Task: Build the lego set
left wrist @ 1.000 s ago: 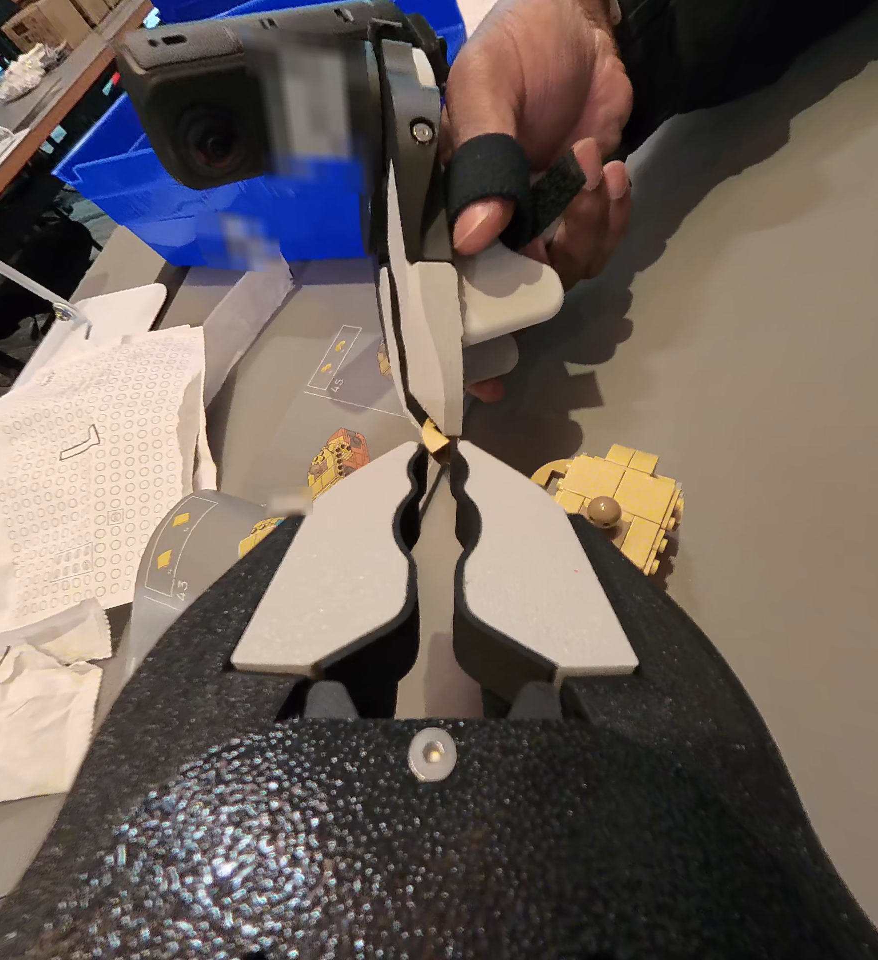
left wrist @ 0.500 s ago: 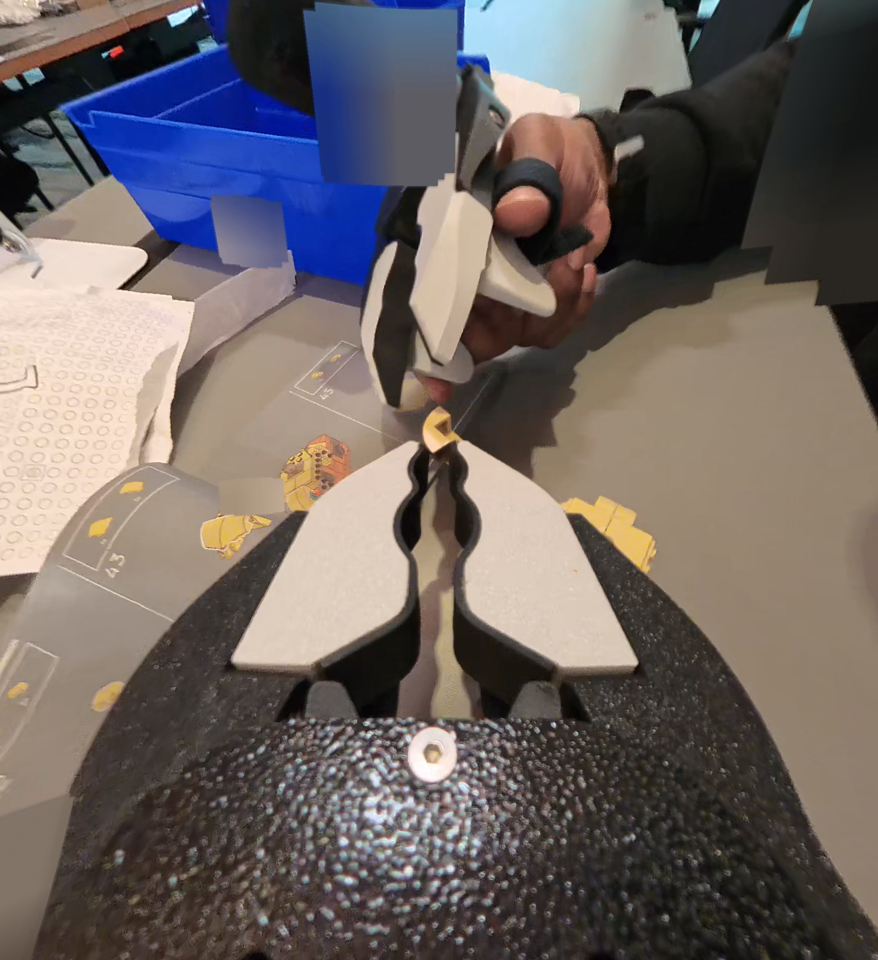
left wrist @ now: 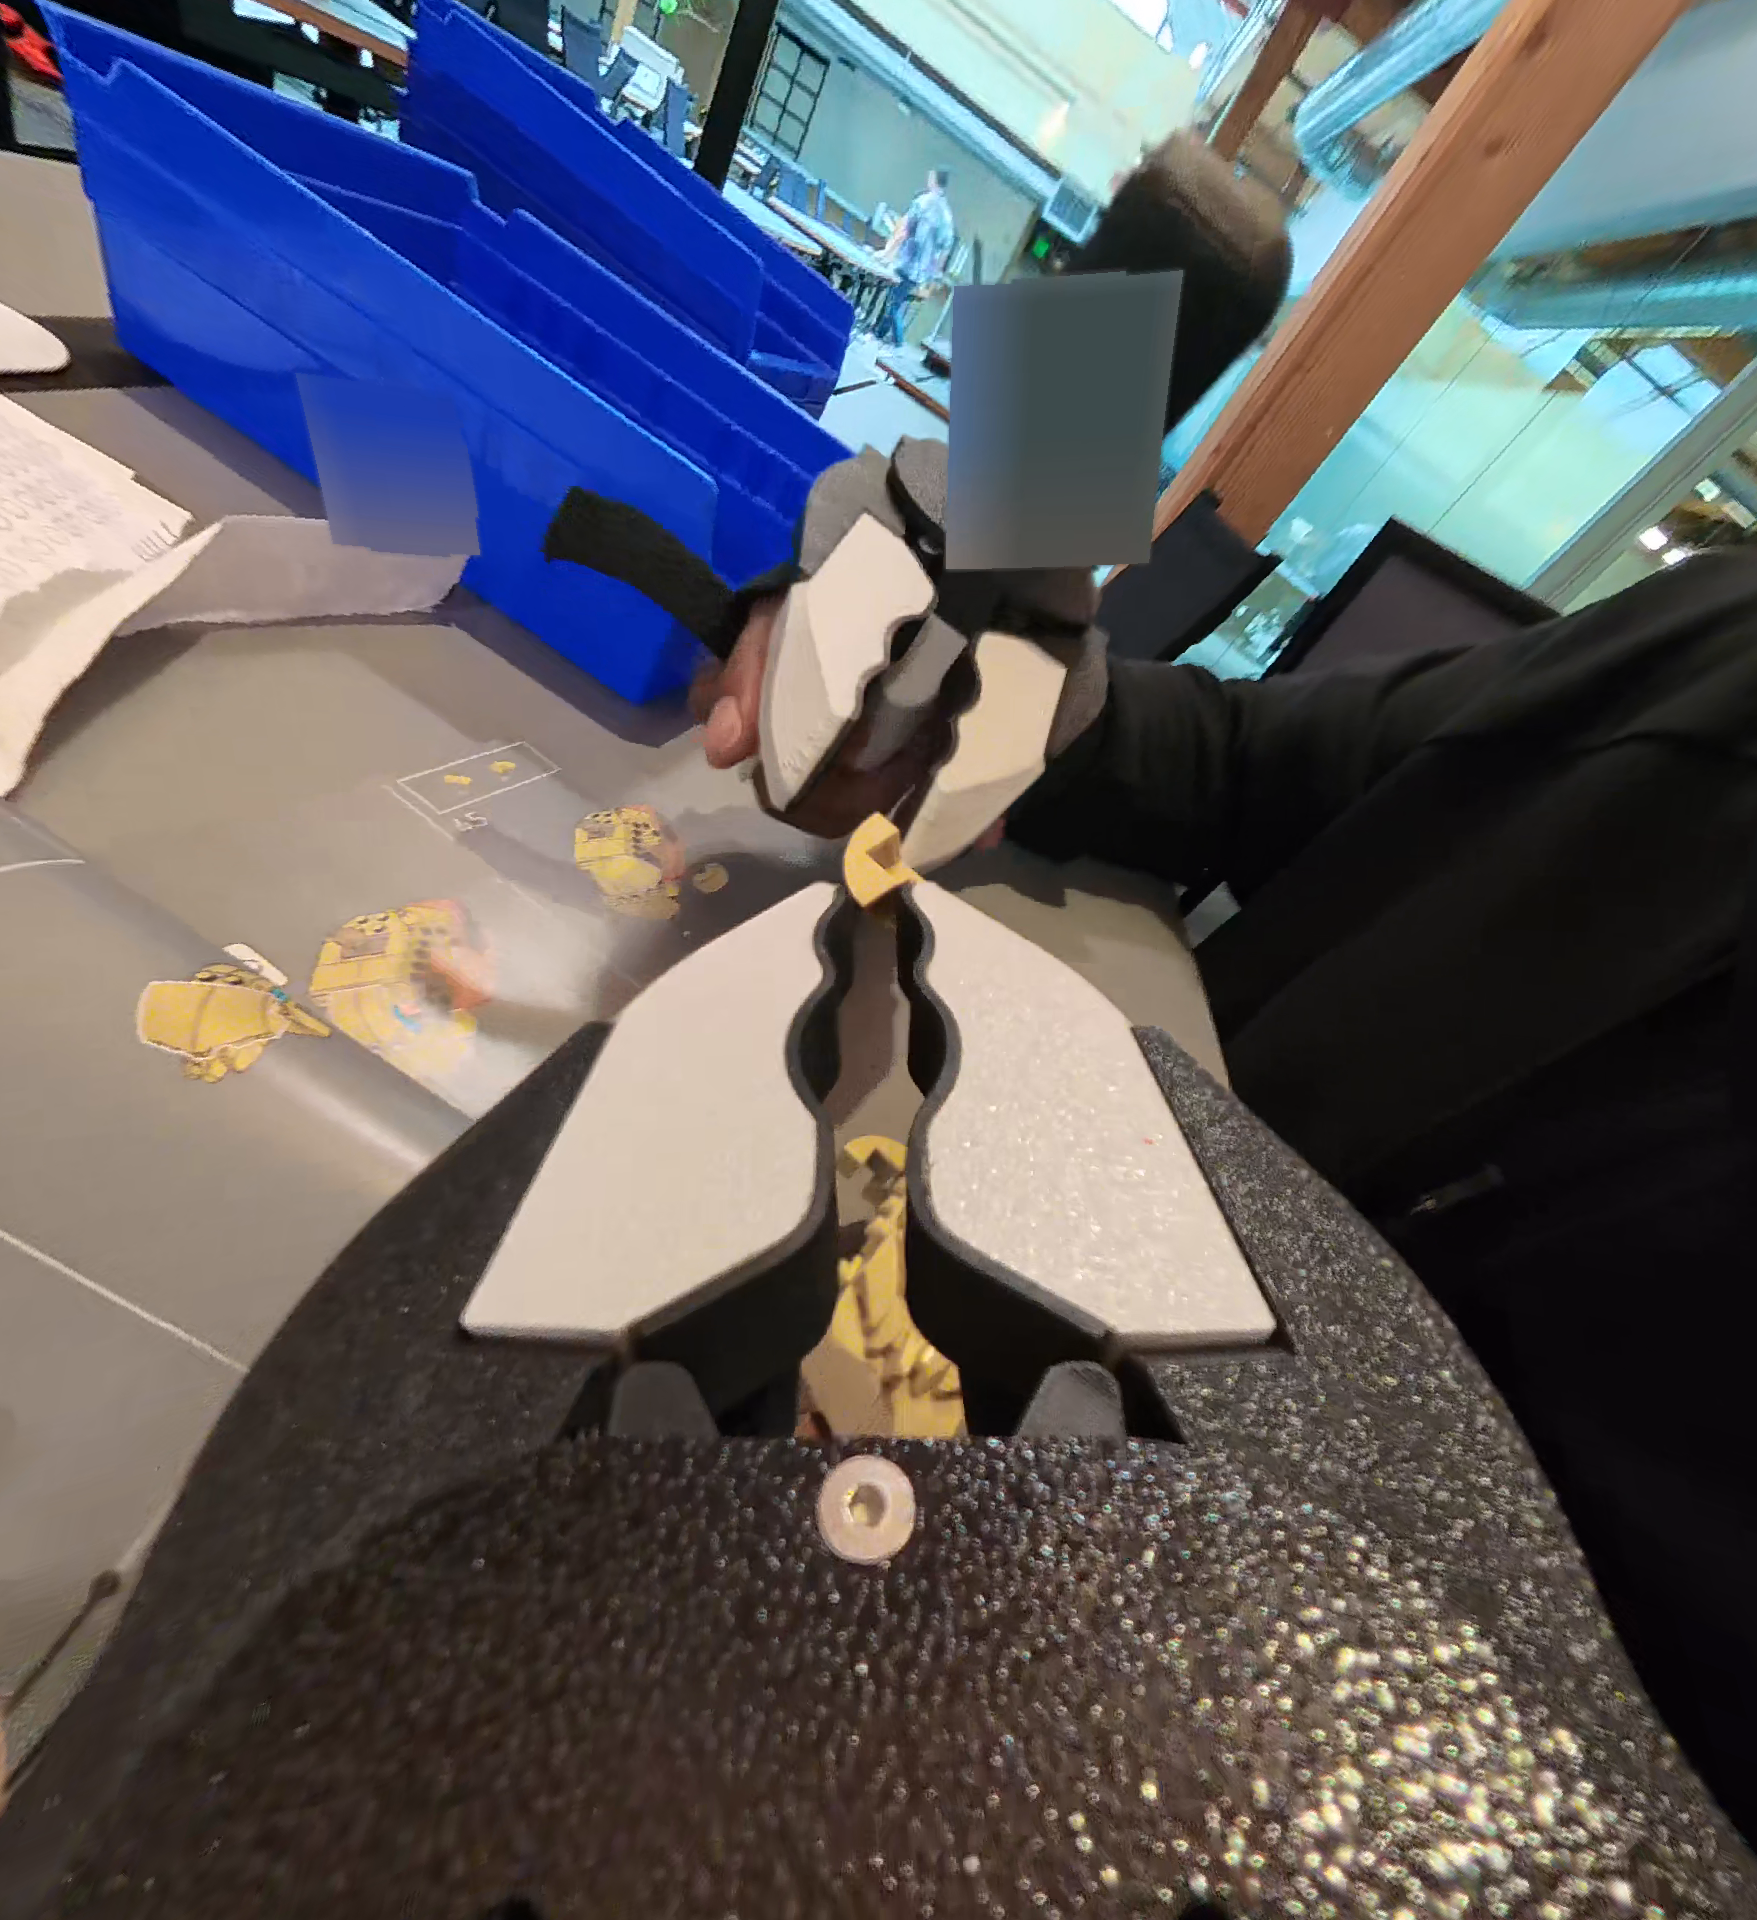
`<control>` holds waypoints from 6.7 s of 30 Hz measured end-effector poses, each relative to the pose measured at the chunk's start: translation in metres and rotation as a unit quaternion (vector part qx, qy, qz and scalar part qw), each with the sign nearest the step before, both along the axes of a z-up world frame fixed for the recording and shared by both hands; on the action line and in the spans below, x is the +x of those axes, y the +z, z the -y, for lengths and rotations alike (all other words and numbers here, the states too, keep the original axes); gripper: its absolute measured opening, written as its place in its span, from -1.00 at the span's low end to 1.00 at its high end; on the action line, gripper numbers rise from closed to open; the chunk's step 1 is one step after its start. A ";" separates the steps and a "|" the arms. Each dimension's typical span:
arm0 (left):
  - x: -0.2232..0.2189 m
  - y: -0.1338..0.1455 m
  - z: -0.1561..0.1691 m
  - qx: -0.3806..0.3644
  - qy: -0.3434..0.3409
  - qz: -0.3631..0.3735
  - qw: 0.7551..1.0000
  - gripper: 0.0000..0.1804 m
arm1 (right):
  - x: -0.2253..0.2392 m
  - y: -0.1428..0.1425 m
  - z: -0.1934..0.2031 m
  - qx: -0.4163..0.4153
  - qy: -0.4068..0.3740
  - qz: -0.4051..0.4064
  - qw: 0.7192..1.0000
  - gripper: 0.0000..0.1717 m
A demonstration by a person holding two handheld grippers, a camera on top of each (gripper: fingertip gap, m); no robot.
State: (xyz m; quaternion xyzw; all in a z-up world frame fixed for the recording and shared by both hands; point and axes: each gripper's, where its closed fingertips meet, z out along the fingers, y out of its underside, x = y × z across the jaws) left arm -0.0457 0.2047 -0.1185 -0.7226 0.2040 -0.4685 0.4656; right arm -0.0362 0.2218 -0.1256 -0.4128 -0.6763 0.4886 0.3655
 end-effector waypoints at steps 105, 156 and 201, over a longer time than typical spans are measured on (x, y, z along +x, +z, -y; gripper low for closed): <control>-0.014 -0.061 0.066 0.174 -0.168 -0.363 0.900 -0.40 | 0.005 -0.036 0.012 -0.102 0.177 0.188 0.961 -0.86; 0.058 -0.087 0.096 0.001 0.246 -0.359 0.900 -0.40 | 0.051 -0.060 0.043 -0.061 0.147 0.227 0.961 -0.87; 0.075 -0.098 0.049 0.199 -0.192 -0.432 0.858 -0.67 | 0.106 -0.068 0.070 -0.216 0.147 0.374 0.890 -0.90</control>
